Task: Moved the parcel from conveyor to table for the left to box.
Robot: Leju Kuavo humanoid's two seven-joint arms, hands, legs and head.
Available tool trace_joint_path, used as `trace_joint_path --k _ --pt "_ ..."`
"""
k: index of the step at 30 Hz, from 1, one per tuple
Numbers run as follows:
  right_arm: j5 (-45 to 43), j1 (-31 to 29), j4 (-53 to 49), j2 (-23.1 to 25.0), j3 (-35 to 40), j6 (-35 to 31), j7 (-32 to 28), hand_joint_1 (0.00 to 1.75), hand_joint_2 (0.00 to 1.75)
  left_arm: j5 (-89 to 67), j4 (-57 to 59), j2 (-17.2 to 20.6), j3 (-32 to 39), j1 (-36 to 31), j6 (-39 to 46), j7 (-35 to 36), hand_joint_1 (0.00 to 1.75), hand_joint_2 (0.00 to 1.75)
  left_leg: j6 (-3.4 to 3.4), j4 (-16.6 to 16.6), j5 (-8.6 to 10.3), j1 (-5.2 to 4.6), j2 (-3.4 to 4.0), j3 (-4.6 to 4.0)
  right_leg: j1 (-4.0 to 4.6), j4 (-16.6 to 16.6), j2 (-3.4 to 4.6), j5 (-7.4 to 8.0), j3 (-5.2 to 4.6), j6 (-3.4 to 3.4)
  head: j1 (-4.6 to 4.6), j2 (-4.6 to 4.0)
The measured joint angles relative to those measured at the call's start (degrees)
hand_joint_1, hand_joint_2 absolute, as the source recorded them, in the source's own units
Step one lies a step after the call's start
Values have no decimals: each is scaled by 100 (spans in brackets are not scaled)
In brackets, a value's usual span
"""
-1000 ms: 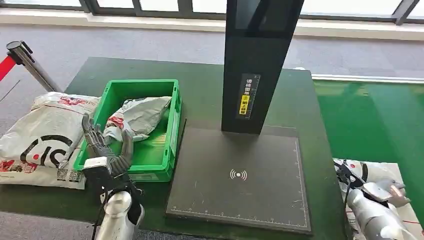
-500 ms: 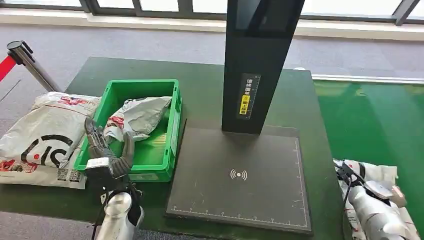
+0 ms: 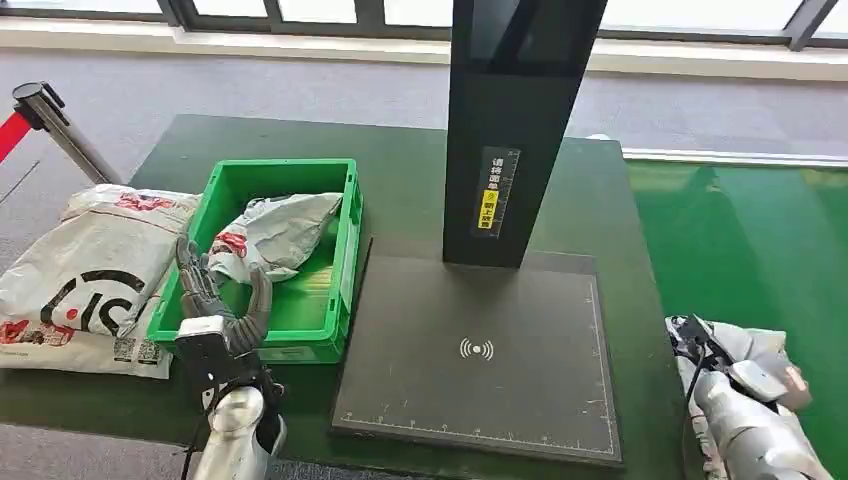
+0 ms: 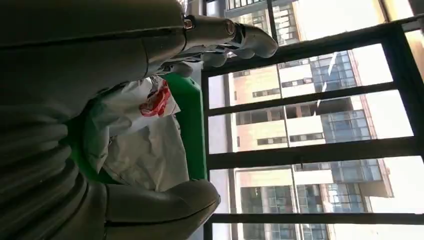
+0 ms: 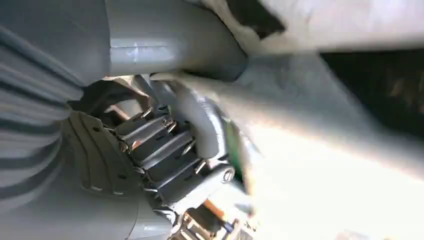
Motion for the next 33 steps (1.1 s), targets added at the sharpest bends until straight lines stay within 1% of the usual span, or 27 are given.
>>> trace_joint_path --k 2,4,13,15,18,20,25,33 --pt "111 -7 -63 37 -28 -731 -174 175 175 -31 0 -4 17 3 0 0 0 175 0 0 0 0 2 0 0 0 0 0 0 0 2 0" --pt "162 -37 -107 68 -52 -1056 -231 175 175 -33 0 -4 33 6 0 0 0 175 0 0 0 0 1 1 1 -1 -1 0 1 0 0 0" --pt "164 -49 -186 149 -63 -1068 -234 175 175 -35 0 -4 81 15 0 0 0 175 0 0 0 0 0 0 0 -1 -1 0 -1 0 0 0" --pt "179 -46 -192 160 -105 -1193 -297 175 175 -35 0 -7 92 17 0 0 0 175 0 0 0 0 -1 0 1 0 -2 0 -1 0 2 0" --pt "343 3 -370 221 -129 -2258 -658 175 175 -37 -7 -9 105 21 9 0 0 175 0 0 0 0 0 -1 1 1 0 0 -1 0 2 0" --pt "374 109 -803 308 -127 -2611 -811 175 175 -39 -9 -11 105 22 24 0 0 175 0 0 0 0 0 -1 2 1 -1 0 -1 0 2 0" --pt "380 225 -1511 463 -127 -2676 -872 175 175 -48 -20 -11 109 24 44 0 0 175 -1 0 0 2 -1 0 1 1 -3 -1 -1 0 2 0" --pt "380 326 -1878 560 -127 -2676 -883 175 175 -48 -24 -11 114 25 57 0 0 175 0 0 0 1 -1 -1 0 0 -2 0 -1 0 2 0"
